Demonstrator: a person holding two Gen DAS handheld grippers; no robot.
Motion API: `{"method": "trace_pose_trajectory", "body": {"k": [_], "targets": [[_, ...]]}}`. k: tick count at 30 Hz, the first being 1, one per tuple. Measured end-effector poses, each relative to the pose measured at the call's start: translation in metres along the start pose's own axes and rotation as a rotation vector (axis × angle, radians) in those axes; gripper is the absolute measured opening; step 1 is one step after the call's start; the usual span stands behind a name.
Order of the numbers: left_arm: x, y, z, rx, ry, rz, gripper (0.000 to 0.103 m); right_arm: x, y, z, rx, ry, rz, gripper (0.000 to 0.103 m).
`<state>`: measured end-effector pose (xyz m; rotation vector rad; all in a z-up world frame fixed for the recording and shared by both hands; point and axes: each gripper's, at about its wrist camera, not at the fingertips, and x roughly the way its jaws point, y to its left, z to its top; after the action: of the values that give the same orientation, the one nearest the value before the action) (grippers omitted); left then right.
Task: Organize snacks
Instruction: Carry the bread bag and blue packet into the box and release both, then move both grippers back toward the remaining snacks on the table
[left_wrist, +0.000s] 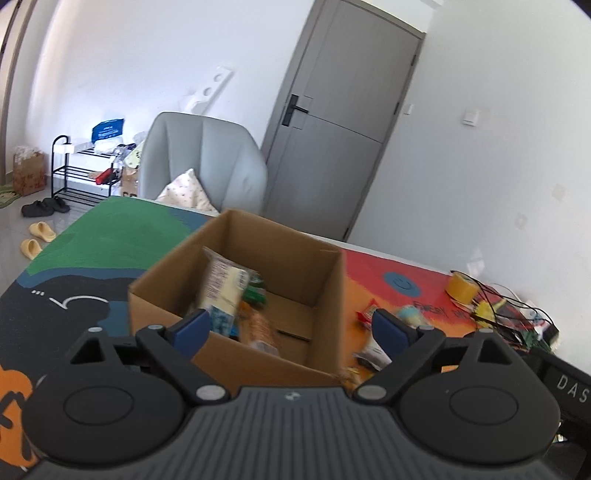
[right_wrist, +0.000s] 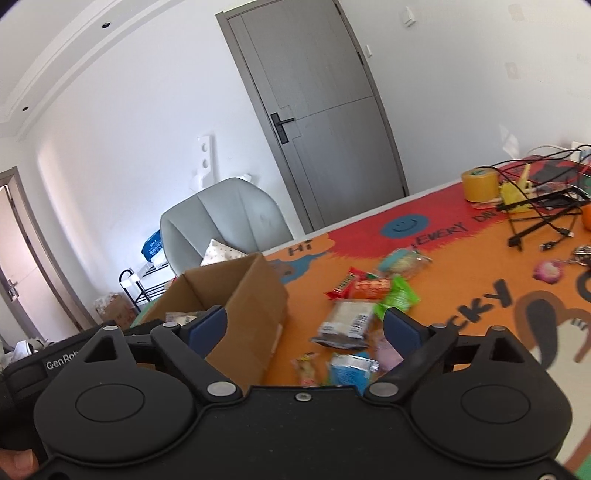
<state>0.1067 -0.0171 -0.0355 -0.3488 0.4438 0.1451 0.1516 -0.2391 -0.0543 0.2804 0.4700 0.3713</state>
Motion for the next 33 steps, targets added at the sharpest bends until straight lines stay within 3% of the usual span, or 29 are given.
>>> {"method": "trace_pose_trajectory", "body": {"k": [9, 17, 21, 25, 33], "targets": [[-0.004, -0.03, -0.017, 0.05, 0.011, -0.039, 0.094, -0.023, -0.037, -0.002, 0.041, -0.028, -0.043, 0.099], [-0.004, -0.056, -0.022, 0.103, 0.009, -0.093, 0.094, -0.026, -0.061, -0.007, 0.098, -0.028, -0.03, 0.102], [0.002, -0.065, -0.029, 0.125, 0.022, -0.11, 0.089, -0.025, -0.071, -0.011, 0.109, -0.022, -0.031, 0.101], [0.013, -0.07, -0.036, 0.142, 0.056, -0.121, 0.066, -0.018, -0.081, -0.016, 0.144, -0.001, -0.025, 0.091], [0.043, -0.071, -0.052, 0.112, 0.11, -0.089, 0.055, 0.003, -0.089, -0.029, 0.187, 0.063, 0.012, 0.071]]}}
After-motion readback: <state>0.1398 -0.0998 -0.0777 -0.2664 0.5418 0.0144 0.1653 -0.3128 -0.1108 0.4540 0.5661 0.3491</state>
